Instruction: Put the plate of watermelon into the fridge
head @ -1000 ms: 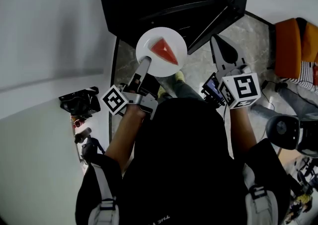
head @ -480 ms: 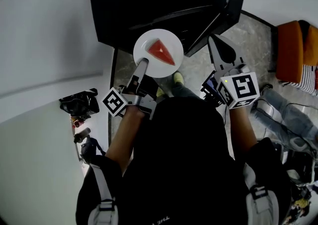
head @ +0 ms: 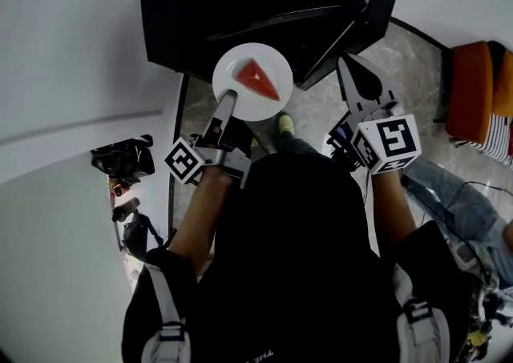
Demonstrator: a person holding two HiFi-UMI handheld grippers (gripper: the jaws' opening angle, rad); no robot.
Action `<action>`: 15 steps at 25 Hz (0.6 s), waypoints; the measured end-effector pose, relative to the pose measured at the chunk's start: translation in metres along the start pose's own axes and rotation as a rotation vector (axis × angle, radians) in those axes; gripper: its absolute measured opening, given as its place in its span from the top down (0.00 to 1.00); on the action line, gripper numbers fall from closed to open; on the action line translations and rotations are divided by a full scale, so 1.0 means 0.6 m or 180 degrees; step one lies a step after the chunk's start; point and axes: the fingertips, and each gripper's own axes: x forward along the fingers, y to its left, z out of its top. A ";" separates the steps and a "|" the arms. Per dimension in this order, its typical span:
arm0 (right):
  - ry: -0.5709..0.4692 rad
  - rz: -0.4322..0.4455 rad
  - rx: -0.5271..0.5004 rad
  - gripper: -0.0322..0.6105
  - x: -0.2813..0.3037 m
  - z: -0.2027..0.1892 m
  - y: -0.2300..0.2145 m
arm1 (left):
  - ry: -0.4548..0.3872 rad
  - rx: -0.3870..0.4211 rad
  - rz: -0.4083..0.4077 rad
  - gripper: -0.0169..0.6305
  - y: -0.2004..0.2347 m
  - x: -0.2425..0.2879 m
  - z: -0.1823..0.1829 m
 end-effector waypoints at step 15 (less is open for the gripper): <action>0.0036 0.0212 -0.0085 0.93 0.004 0.002 0.022 | -0.0123 0.0024 0.0003 0.91 0.010 -0.004 0.005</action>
